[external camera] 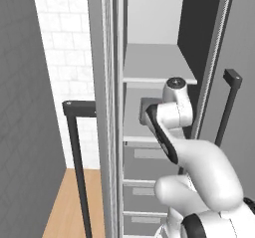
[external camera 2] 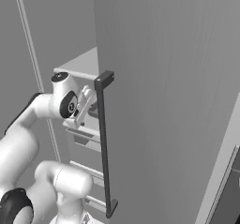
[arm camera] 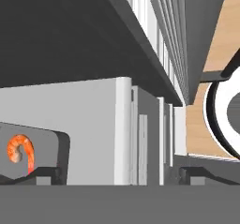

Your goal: Take the meat container that has the shrimp and place it on the second highest rack of the freezer. Then take the vegetable container that has the avocados and place it on the highest rack of the freezer.

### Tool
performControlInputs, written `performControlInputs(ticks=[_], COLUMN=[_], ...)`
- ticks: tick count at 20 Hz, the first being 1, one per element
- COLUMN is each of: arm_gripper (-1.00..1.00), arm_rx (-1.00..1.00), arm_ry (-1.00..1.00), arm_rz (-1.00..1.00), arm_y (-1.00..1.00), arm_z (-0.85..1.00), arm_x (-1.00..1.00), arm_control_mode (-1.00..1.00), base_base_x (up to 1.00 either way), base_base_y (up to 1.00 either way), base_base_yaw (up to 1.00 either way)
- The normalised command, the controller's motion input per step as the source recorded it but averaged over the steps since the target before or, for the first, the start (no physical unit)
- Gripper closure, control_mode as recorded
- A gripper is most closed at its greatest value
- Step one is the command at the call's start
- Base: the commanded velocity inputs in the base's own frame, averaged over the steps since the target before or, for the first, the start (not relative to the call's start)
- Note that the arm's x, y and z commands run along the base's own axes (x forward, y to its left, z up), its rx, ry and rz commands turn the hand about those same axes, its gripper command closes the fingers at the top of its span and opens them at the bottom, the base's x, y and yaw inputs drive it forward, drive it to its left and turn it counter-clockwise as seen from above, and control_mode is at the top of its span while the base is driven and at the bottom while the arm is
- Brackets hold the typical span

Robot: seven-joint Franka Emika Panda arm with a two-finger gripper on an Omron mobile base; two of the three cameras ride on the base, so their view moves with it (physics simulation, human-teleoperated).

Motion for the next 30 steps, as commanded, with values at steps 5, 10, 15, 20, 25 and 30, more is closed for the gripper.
performControlInputs(ticks=[5,10,15,20,25,30], arm_gripper=[-1.00,-1.00,-1.00,-1.00,-1.00,-1.00], arm_rx=[0.00,0.00,-0.06,-0.12,-0.09,0.00], arm_ry=[0.11,0.09,0.05,0.09,0.05,0.00], arm_rz=[0.14,0.27,0.31,0.26,0.41,0.51], arm_y=[-0.03,-0.02,0.00,0.00,0.00,0.00], arm_z=[0.56,0.45,0.52,0.50,0.16,0.00], arm_x=[-0.78,-0.69,-0.65,-0.51,-0.65,-0.46], arm_control_mode=[-1.00,-1.00,-1.00,-1.00,-1.00,-1.00], base_base_x=[0.00,0.00,0.00,0.00,0.00,0.00], base_base_y=[0.00,0.00,0.00,0.00,0.00,0.00], base_base_yaw=[0.00,0.00,0.00,0.00,0.00,0.00])
